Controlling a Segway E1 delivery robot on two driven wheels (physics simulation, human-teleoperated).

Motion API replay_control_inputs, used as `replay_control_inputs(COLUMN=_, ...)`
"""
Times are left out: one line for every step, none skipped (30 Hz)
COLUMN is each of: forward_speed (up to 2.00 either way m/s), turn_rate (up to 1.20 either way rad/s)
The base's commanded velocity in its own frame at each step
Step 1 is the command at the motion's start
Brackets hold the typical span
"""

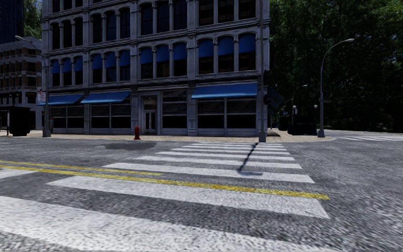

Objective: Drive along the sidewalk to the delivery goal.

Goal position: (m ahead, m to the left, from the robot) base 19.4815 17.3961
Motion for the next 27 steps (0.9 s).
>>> replay_control_inputs(forward_speed=2.00, turn_rate=0.00)
replay_control_inputs(forward_speed=2.00, turn_rate=0.00)
replay_control_inputs(forward_speed=2.00, turn_rate=0.00)
replay_control_inputs(forward_speed=2.00, turn_rate=-0.09)
replay_control_inputs(forward_speed=2.00, turn_rate=-0.09)
replay_control_inputs(forward_speed=2.00, turn_rate=-0.13)
replay_control_inputs(forward_speed=2.00, turn_rate=-0.14)
replay_control_inputs(forward_speed=2.00, turn_rate=-0.15)
replay_control_inputs(forward_speed=2.00, turn_rate=-0.16)
replay_control_inputs(forward_speed=2.00, turn_rate=-0.16)
replay_control_inputs(forward_speed=2.00, turn_rate=-0.18)
replay_control_inputs(forward_speed=2.00, turn_rate=-0.19)
replay_control_inputs(forward_speed=2.00, turn_rate=-0.22)
replay_control_inputs(forward_speed=2.00, turn_rate=-0.24)
replay_control_inputs(forward_speed=2.00, turn_rate=-0.24)
replay_control_inputs(forward_speed=2.00, turn_rate=-0.24)
replay_control_inputs(forward_speed=2.00, turn_rate=-0.25)
replay_control_inputs(forward_speed=2.00, turn_rate=-0.25)
replay_control_inputs(forward_speed=2.00, turn_rate=-0.25)
replay_control_inputs(forward_speed=2.00, turn_rate=-0.25)
replay_control_inputs(forward_speed=2.00, turn_rate=-0.25)
replay_control_inputs(forward_speed=2.00, turn_rate=-0.25)
replay_control_inputs(forward_speed=2.00, turn_rate=-0.25)
replay_control_inputs(forward_speed=2.00, turn_rate=-0.25)
replay_control_inputs(forward_speed=2.00, turn_rate=-0.25)
replay_control_inputs(forward_speed=2.00, turn_rate=-0.25)
replay_control_inputs(forward_speed=2.00, turn_rate=-0.25)
